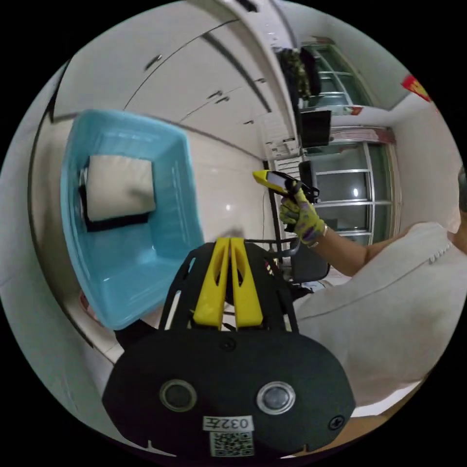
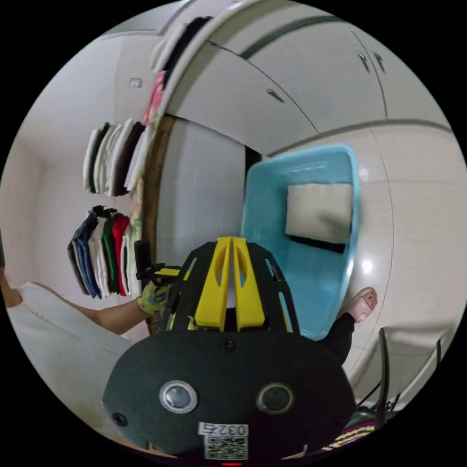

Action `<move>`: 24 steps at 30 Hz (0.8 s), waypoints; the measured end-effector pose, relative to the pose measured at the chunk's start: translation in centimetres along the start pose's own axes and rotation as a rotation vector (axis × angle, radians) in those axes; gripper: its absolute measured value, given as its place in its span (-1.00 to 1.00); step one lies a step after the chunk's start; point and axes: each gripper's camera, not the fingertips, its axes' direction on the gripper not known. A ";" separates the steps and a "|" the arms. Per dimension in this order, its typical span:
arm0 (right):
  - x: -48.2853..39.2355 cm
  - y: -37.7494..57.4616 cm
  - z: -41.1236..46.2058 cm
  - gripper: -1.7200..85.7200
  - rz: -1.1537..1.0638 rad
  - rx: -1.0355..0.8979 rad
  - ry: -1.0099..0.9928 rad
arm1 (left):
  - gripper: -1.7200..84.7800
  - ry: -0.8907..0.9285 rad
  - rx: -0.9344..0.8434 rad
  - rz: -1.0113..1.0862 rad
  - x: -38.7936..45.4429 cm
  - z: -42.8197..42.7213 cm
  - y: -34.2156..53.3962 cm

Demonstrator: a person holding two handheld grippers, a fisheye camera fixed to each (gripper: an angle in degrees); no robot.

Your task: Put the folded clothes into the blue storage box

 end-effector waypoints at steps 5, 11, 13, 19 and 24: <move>-12.4 -1.1 -3.0 -0.98 -0.251 0.013 -0.014 | -0.98 -0.126 0.302 0.162 13.2 -9.6 3.1; -30.6 2.1 -6.7 -0.96 -0.776 0.208 0.015 | -0.97 -0.500 0.778 0.343 30.0 -22.7 13.9; -34.7 4.2 -7.1 -0.90 -0.934 0.302 -0.074 | -0.97 -0.610 0.957 0.403 34.7 -25.7 19.1; -46.5 5.0 -0.3 -0.81 -1.100 -0.090 -0.553 | -0.79 -0.611 1.403 0.658 42.8 -31.2 33.2; -55.1 4.6 10.1 -0.77 -0.913 -0.521 -0.515 | -0.90 -0.480 1.637 0.510 43.5 -36.7 43.1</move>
